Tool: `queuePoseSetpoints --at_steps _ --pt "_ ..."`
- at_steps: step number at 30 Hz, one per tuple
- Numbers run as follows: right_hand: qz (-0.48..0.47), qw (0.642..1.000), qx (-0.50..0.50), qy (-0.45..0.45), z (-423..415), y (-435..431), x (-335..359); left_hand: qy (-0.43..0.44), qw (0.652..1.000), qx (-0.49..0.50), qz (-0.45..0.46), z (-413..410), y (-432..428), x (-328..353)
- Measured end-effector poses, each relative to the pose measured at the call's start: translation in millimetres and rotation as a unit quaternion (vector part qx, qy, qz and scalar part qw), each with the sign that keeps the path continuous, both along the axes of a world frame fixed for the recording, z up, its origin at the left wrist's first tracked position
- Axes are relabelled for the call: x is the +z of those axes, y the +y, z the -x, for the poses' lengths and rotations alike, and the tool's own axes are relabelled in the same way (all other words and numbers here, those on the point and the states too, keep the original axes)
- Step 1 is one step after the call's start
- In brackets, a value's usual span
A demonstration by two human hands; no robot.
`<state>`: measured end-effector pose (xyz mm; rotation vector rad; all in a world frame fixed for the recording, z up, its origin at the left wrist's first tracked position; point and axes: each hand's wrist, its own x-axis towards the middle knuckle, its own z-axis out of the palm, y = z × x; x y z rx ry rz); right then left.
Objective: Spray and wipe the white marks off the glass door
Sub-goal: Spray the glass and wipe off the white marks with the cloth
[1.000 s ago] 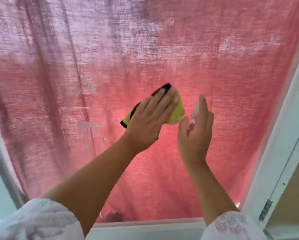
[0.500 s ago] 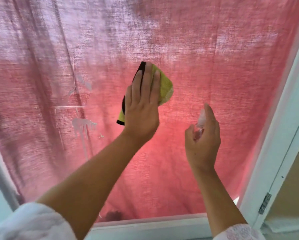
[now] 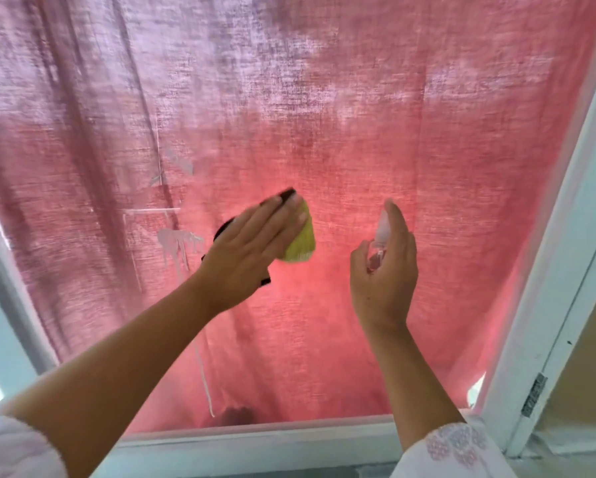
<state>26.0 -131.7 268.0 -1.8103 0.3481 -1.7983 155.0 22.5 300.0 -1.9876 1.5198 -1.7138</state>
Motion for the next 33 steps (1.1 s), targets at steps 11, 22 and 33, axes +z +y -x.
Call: queuePoseSetpoints --at_steps 11,22,33 --pt "0.086 0.994 -0.019 0.071 -26 13 -26 0.059 0.996 0.011 0.07 8 -10 -47" --pt "0.136 0.983 -0.036 0.115 -31 8 -39 0.147 0.983 0.003 0.113 6 4 -13" --pt "0.114 0.985 -0.078 0.102 -40 12 -40 0.076 0.996 0.038 -0.037 0 24 -90"
